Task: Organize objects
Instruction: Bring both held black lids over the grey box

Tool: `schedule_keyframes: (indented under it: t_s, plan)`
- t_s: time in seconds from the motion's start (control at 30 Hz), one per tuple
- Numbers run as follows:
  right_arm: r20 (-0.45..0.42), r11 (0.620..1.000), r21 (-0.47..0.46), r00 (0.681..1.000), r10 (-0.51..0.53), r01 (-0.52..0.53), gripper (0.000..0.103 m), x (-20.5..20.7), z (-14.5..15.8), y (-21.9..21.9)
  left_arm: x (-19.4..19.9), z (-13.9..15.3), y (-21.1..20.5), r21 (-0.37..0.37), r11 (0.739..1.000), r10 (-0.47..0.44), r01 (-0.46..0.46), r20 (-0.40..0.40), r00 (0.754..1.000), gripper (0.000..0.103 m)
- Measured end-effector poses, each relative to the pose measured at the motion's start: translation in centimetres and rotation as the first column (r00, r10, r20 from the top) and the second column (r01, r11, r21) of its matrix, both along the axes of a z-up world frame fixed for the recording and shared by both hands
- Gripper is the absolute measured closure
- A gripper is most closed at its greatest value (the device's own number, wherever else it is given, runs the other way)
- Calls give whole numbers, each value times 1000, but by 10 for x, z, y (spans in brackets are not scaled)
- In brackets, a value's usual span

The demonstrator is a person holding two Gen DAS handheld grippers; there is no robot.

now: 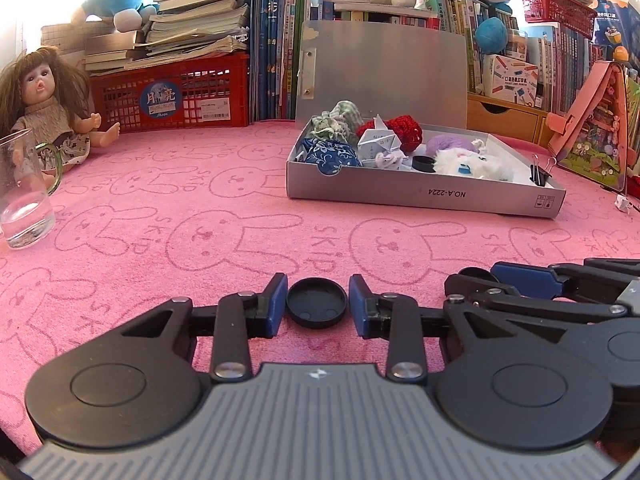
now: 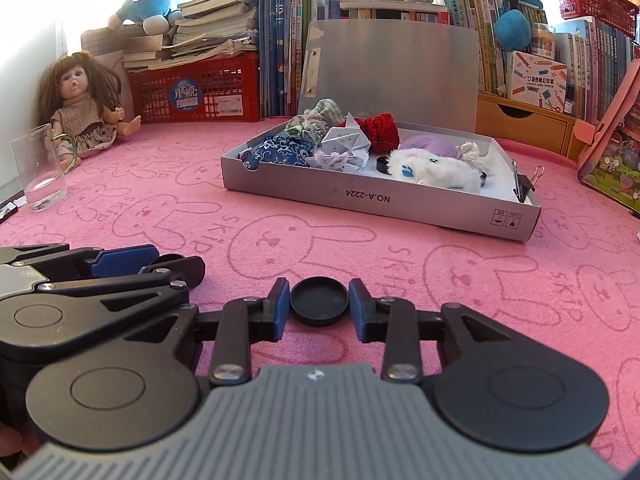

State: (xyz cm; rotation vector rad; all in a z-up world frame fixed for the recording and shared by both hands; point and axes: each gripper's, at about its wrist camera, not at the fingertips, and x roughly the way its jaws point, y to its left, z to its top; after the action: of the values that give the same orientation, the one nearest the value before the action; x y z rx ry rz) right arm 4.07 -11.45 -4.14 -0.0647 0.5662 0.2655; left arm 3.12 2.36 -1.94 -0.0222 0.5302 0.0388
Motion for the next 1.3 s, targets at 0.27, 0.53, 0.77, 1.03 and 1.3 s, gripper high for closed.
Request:
schedule_keyframes:
  t_s: [0.27, 0.53, 0.77, 1.03, 1.3]
  plan:
    - [1, 1000, 10, 1000, -5, 5, 65, 0, 0, -1, -1, 0, 0, -6, 1000, 5, -5, -3, 1000, 65]
    - [-2, 999, 32, 1000, -26, 26, 65, 0, 1, -4, 0, 4, -2, -6, 1000, 1, -1, -6, 1000, 65]
    - [16, 999, 38, 1000, -23, 23, 65, -3, 6, -7, -1, 9, -3, -13, 1000, -16, 16, 5, 1000, 65]
    - [26, 999, 42, 999, -29, 28, 65, -2, 9, -11, 0, 14, -6, -15, 999, -37, 37, 13, 999, 65]
    - [37, 998, 43, 998, -43, 41, 66, -2, 11, -17, 0, 16, -9, -15, 998, -56, 56, 19, 998, 65]
